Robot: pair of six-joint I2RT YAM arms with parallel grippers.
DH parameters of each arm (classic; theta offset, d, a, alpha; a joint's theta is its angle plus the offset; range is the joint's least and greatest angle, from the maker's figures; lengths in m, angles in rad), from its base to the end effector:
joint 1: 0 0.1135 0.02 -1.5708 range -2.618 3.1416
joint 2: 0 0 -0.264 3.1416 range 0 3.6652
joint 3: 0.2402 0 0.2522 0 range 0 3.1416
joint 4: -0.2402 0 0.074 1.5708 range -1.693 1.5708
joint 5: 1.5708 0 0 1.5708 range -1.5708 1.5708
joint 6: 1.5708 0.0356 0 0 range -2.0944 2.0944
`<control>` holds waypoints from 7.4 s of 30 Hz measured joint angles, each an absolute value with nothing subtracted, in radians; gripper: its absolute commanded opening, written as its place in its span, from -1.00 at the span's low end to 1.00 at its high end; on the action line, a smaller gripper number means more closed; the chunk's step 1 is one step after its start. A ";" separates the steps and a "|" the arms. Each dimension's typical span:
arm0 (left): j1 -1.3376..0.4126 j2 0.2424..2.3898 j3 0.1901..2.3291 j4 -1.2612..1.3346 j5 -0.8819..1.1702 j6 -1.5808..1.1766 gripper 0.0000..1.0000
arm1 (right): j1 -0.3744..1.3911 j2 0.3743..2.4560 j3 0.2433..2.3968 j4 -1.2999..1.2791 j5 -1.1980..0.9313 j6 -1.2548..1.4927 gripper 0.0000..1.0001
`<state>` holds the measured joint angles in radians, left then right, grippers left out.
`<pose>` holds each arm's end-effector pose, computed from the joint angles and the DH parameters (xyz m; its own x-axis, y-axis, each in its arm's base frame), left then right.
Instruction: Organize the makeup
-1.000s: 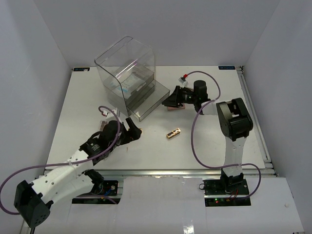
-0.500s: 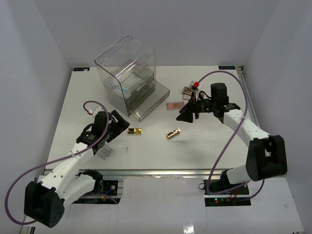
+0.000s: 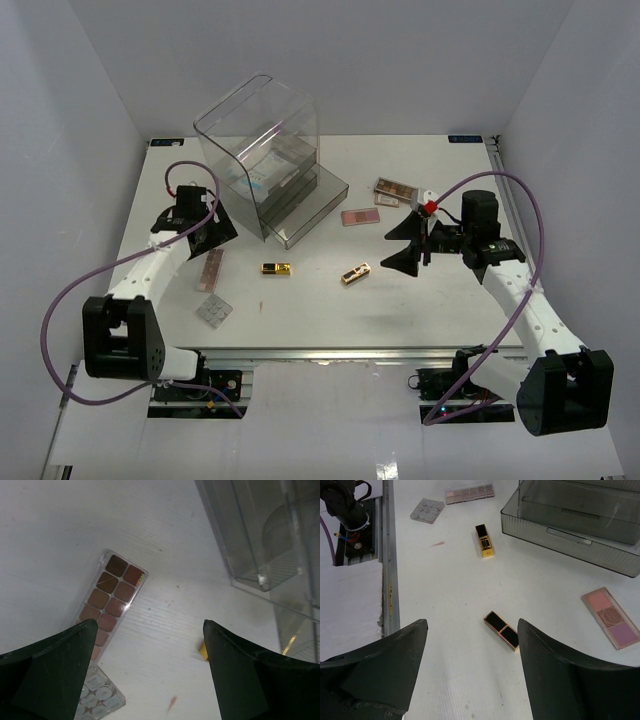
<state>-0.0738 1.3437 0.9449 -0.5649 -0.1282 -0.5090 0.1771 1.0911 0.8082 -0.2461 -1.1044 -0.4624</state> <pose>0.2715 -0.0155 0.2411 -0.7154 -0.4317 -0.5493 -0.3988 0.8979 -0.1863 0.2187 0.0714 0.2915 -0.0707 -0.2164 -0.9737 -0.9718 0.2349 0.0183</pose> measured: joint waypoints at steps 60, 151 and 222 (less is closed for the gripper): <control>-0.007 1.107 0.798 -0.468 0.009 -0.110 -0.41 | 0.040 1.042 0.755 -0.199 -1.205 -0.415 0.59; -0.604 0.525 0.703 -0.511 -0.024 -0.449 0.96 | 0.151 2.367 2.183 -0.828 -0.390 -0.980 0.80; -0.604 0.281 0.580 -0.547 -0.052 -0.619 0.96 | 0.740 1.719 1.670 -0.610 -0.244 -1.176 -0.55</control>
<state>-0.6037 0.2814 0.5800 -0.5468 -0.0520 -0.6185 0.7402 1.7194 1.6703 -0.6104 -0.2441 -1.1756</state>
